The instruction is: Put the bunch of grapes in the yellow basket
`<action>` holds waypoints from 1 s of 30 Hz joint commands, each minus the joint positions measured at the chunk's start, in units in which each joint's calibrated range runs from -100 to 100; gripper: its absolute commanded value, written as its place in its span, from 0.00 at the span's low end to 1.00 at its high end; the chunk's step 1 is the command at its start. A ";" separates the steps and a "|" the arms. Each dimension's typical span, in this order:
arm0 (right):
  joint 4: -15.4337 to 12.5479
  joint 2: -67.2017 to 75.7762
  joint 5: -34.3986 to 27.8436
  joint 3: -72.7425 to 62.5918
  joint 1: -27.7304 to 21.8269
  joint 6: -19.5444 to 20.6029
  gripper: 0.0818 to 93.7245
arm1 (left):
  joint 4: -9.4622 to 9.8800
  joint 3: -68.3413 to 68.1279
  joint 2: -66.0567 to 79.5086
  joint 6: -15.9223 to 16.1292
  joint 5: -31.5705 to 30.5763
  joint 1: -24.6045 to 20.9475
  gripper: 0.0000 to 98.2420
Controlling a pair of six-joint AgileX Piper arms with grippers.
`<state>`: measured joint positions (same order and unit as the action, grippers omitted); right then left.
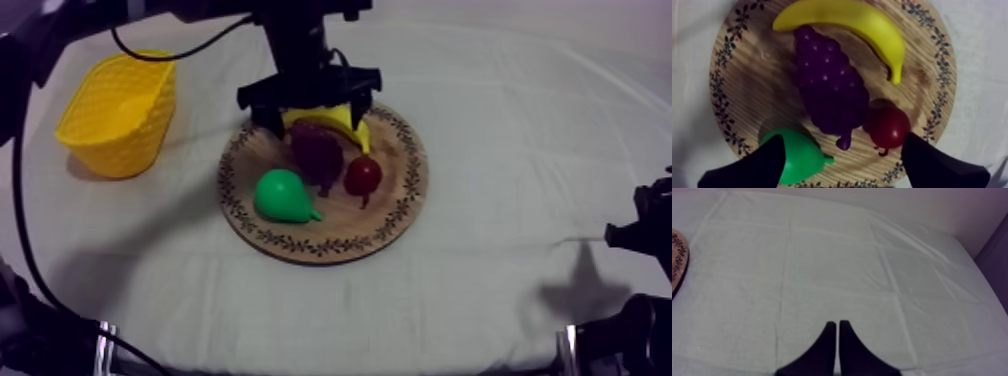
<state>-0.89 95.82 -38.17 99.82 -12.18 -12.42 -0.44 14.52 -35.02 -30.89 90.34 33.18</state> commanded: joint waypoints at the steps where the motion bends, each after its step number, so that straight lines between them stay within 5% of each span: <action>1: -0.01 0.02 0.03 -0.05 0.00 -0.01 0.00 | -0.17 0.71 -2.15 0.04 0.03 -0.12 0.89; 30: -0.01 0.02 0.03 -0.05 0.00 -0.01 0.00 | -1.82 10.57 -16.04 2.08 5.56 -1.78 0.78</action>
<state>-0.89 95.82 -38.17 99.82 -12.18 -12.42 -2.25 24.97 -50.83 -28.96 95.82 31.41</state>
